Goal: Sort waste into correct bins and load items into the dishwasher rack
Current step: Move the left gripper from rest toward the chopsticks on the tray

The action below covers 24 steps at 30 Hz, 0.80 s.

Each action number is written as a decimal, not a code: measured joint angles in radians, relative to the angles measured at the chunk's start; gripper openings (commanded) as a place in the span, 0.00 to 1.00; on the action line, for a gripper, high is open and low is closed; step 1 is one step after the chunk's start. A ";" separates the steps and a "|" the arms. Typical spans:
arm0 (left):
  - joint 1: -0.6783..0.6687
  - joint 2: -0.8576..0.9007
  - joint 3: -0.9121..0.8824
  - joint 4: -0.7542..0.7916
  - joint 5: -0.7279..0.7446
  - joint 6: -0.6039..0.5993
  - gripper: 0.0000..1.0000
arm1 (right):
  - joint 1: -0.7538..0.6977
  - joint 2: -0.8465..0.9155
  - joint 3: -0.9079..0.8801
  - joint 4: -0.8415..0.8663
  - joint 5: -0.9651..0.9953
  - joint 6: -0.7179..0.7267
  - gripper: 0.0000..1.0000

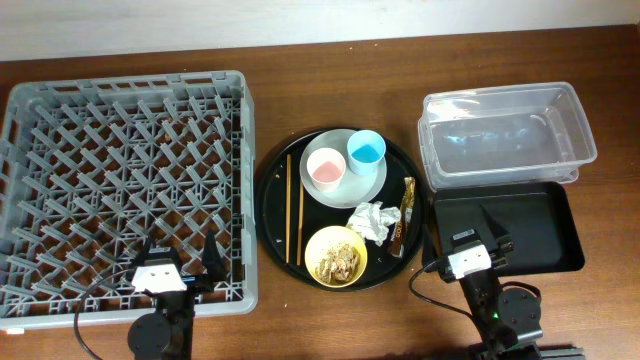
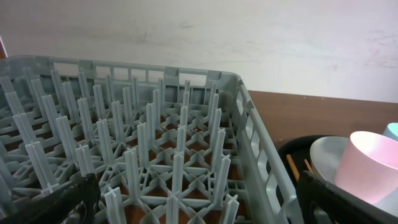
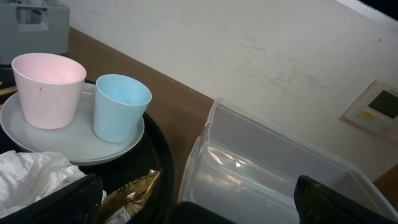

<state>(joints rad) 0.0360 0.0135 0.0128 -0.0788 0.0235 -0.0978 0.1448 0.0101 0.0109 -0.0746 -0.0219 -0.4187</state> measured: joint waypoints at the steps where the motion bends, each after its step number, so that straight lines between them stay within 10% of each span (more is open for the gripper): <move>1: 0.000 0.000 0.000 0.000 0.000 0.000 0.99 | 0.000 0.000 0.000 0.000 0.000 0.001 0.99; 24: -0.078 0.022 0.000 0.004 -0.111 0.163 0.99 | 0.000 0.001 0.000 0.000 0.033 0.000 0.99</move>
<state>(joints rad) -0.0422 0.0357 0.0128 -0.0750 -0.0875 0.0647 0.1448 0.0113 0.0109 -0.0742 0.0113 -0.4187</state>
